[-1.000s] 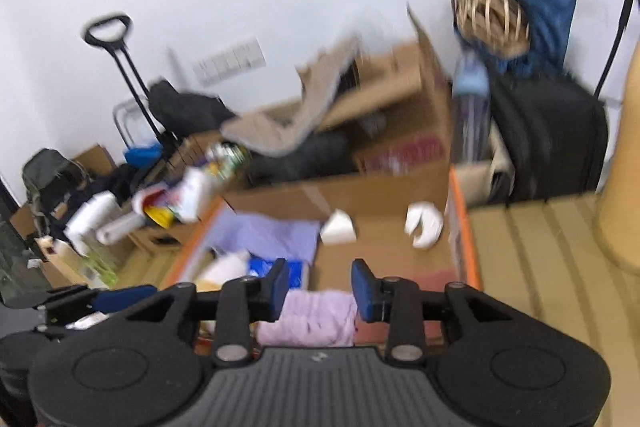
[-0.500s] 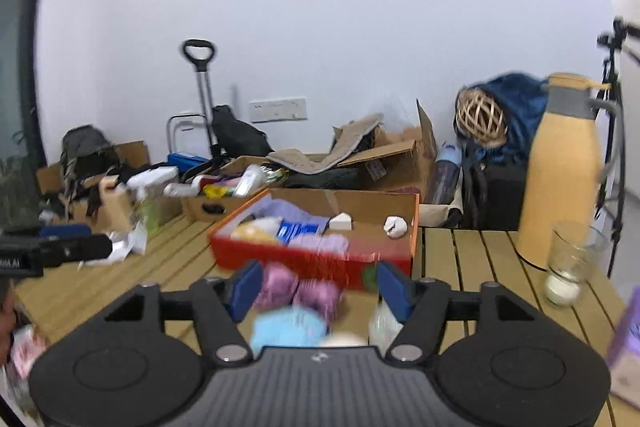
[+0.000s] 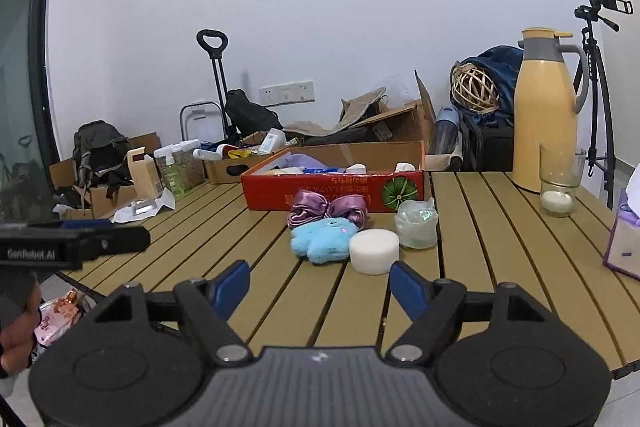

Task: Organize soft objects
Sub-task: 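Move both grippers back over the foam cylinder and plastic bag, then grasp the white foam cylinder with the left gripper while the right grasps the clear plastic bag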

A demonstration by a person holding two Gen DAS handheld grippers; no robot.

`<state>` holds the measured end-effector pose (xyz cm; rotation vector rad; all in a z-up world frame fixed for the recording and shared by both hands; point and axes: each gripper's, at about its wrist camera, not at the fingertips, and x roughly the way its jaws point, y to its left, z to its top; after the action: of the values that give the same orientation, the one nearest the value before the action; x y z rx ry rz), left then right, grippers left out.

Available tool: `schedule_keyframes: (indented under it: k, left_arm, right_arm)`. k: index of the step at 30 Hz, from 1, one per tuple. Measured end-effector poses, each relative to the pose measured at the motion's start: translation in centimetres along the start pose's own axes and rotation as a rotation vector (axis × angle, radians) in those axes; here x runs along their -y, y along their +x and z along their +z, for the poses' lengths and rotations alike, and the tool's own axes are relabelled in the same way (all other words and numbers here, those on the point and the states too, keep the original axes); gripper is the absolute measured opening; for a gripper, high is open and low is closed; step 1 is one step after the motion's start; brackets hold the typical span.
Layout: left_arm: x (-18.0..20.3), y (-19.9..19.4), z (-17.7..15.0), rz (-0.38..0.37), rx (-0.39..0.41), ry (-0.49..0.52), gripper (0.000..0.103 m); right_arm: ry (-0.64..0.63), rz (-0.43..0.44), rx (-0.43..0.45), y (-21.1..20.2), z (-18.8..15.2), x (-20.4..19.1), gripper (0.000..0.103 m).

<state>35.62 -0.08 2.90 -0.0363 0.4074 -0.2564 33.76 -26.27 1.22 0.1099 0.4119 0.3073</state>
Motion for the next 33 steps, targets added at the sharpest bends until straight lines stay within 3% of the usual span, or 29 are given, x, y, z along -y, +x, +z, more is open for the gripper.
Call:
schedule_keyframes:
  k: [8,18,21,24,26,28,30,33]
  left_arm:
    - [0.6,4.7,-0.6,-0.044,-0.074,-0.001,0.094]
    - [4.3,14.4,2.6,-0.161,-0.093,0.125,0.093]
    - [5.3,17.0,3.2,-0.21,-0.106,0.144,0.086]
    - [7.4,20.4,3.1,-0.281,-0.131,0.226,0.081]
    - [9.0,23.4,2.8,-0.255,-0.183,0.29,0.074]
    - [9.8,25.7,2.2,-0.233,-0.241,0.327,0.06]
    - [9.5,26.6,1.6,-0.241,-0.257,0.314,0.057]
    - [9.0,26.3,1.0,-0.256,-0.221,0.306,0.052]
  right_arm:
    - [0.089,-0.027,-0.062,4.3,-0.9,2.5,0.075]
    - [0.122,-0.113,-0.048,11.0,2.5,7.6,0.074]
    - [0.133,-0.144,-0.031,13.0,4.1,9.7,0.075]
    - [0.159,-0.113,-0.04,15.7,5.6,11.5,0.076]
    - [0.155,-0.102,-0.074,18.4,6.1,12.3,0.075]
    - [0.178,-0.089,-0.1,20.2,5.7,12.9,0.063]
    - [0.234,-0.045,-0.146,21.5,4.6,13.8,0.037]
    - [0.276,0.002,-0.154,21.6,3.9,14.1,0.031]
